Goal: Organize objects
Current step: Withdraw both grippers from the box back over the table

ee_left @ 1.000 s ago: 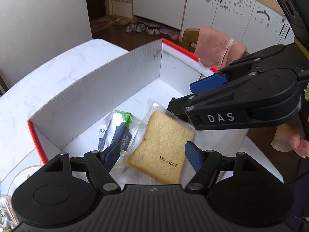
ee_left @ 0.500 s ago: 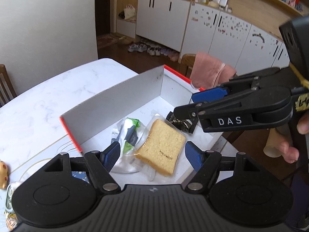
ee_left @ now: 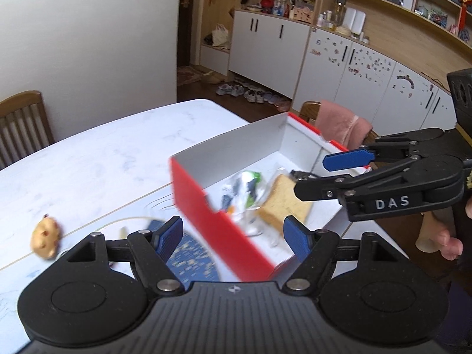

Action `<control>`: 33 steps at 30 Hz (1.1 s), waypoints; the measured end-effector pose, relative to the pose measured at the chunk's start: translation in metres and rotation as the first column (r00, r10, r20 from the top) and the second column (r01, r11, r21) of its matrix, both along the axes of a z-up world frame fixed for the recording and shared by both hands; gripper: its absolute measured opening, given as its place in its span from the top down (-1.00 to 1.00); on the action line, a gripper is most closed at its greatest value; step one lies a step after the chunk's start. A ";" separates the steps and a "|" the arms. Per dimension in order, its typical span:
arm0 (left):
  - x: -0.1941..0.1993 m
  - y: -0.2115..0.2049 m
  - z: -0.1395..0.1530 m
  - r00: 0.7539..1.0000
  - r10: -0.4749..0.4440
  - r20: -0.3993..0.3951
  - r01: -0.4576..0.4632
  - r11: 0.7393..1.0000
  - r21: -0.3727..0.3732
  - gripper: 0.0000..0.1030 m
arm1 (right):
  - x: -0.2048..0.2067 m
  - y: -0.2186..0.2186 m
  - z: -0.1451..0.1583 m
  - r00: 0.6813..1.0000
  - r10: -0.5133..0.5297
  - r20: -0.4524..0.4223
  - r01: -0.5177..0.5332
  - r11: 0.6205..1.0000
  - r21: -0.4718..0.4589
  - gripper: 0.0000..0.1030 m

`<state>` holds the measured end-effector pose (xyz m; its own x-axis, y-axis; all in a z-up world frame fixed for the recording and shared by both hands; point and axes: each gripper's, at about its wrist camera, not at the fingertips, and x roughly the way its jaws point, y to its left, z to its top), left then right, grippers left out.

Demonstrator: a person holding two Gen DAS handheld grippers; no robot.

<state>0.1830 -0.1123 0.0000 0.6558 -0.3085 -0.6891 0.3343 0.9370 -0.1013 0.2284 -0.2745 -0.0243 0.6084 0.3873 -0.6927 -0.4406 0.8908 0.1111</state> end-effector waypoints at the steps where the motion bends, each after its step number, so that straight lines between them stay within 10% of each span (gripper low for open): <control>1: -0.003 0.007 0.000 1.000 0.006 0.000 -0.006 1.000 -0.001 -0.44 | -0.003 0.006 0.000 1.000 0.006 0.000 -0.006 1.000 0.004 -0.24; 27: -0.053 0.167 -0.035 0.990 0.136 -0.039 -0.137 0.991 -0.008 -0.63 | -0.040 0.135 -0.028 0.996 0.069 -0.064 -0.069 0.998 0.001 -0.72; 33: -0.054 0.188 -0.049 0.990 0.140 -0.030 -0.140 0.990 -0.004 -0.99 | -0.040 0.157 -0.038 0.993 0.082 -0.088 -0.084 0.996 -0.016 -0.72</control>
